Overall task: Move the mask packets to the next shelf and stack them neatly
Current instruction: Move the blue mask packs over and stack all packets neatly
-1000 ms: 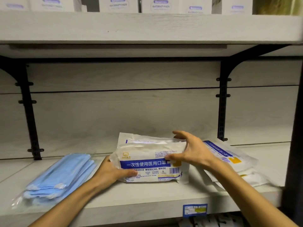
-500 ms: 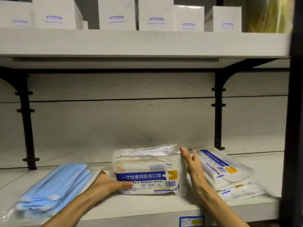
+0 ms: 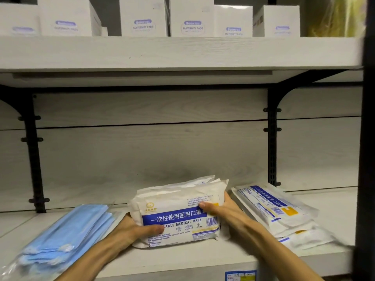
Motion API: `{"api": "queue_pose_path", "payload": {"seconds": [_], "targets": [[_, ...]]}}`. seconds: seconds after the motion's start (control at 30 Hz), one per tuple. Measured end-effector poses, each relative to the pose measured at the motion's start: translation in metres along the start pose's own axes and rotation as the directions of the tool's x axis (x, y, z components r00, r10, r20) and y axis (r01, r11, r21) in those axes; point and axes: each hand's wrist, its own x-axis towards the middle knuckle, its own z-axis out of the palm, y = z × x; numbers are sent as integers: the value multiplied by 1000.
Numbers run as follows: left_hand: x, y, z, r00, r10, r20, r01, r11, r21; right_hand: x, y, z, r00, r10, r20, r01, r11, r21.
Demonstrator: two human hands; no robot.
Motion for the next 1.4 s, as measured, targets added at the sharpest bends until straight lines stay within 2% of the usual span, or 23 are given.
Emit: {"api": "queue_pose_path", "payload": {"seconds": [0.13,0.23,0.4,0.53,0.6,0.67,0.77,0.83,0.97,1.07,1.1,1.2,1.27,1.4], "targets": [[2,-5,-3,998,58,-8,-58,998,37,12,1,0,999,-30,-10,30,996,-81],[1,-6,-3,1000,17,-10,-17,999,30,18,4,2,999,-45,-15,43,995,-91],[2,-6,-5,999,38,-12,-37,999,20,24,4,0,999,-38,-6,38,993,-109],[3,-6,-3,996,79,-31,-78,997,28,21,9,3,992,-90,-93,83,994,-72],[8,-7,-1,987,127,-101,-125,992,21,17,11,6,984,-143,-106,134,987,-93],[12,-7,-1,954,190,-230,-187,982,35,14,8,10,968,-207,-142,192,975,-109],[21,-8,-2,916,255,-310,-250,967,58,9,2,12,909,-345,-234,299,931,-209],[20,-8,1,907,272,-322,-273,961,43,5,4,13,878,-386,-284,329,917,-227],[20,-7,7,939,251,-237,-250,968,34,-3,12,13,909,-318,-269,261,939,-225],[22,-7,10,913,289,-287,-290,956,39,-7,6,11,844,-425,-328,333,893,-302],[21,-8,10,916,288,-279,-287,957,43,-10,5,12,842,-422,-336,335,897,-288],[22,-13,12,944,252,-213,-242,968,69,-16,7,17,930,-258,-261,237,965,-109],[23,-16,11,942,253,-222,-241,967,79,-21,5,16,957,-201,-210,204,979,-11],[26,-13,10,942,221,-251,-211,975,68,-29,2,10,988,-136,-67,136,991,-9]]}}
